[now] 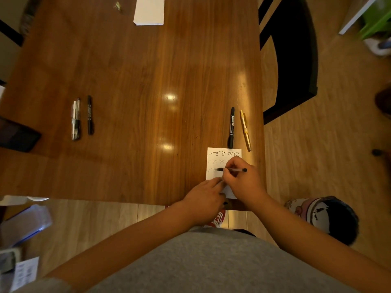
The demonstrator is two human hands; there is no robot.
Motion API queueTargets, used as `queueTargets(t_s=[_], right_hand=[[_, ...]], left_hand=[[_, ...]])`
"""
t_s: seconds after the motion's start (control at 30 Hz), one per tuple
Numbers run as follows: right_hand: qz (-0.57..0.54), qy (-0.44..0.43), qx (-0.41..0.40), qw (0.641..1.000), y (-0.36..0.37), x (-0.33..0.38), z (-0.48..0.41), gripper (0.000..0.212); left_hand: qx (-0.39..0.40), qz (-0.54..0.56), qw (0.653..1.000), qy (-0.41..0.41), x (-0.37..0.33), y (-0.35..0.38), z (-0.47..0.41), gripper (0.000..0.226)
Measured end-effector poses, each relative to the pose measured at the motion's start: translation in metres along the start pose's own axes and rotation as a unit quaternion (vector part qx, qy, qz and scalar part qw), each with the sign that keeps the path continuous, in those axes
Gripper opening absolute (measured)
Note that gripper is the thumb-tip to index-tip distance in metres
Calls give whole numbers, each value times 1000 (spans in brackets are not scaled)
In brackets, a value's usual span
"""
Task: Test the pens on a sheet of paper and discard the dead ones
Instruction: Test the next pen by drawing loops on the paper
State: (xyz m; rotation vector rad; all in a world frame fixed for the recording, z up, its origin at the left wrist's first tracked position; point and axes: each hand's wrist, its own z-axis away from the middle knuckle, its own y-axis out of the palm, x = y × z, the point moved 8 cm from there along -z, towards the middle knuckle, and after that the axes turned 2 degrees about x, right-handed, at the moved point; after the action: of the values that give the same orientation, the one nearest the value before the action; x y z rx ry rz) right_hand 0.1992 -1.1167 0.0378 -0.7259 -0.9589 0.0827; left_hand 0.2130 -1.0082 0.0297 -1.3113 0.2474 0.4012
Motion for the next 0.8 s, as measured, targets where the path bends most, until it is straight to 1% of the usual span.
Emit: queueTargets(t_s=[0.33, 0.47, 0.63, 0.8], right_hand=[[-15, 12, -9, 1000, -11, -12, 0, 14], [-19, 9, -11, 1000, -15, -14, 2, 20], [-4, 4, -16, 1000, -16, -17, 5, 19], [-8, 5, -3, 1000, -11, -15, 7, 24]], left_hand=[[55, -32, 998, -12, 0, 8, -3, 39], [64, -43, 997, -12, -1, 7, -6, 39], [60, -27, 998, -16, -3, 7, -7, 39], [42, -9, 999, -17, -4, 4, -8, 35]])
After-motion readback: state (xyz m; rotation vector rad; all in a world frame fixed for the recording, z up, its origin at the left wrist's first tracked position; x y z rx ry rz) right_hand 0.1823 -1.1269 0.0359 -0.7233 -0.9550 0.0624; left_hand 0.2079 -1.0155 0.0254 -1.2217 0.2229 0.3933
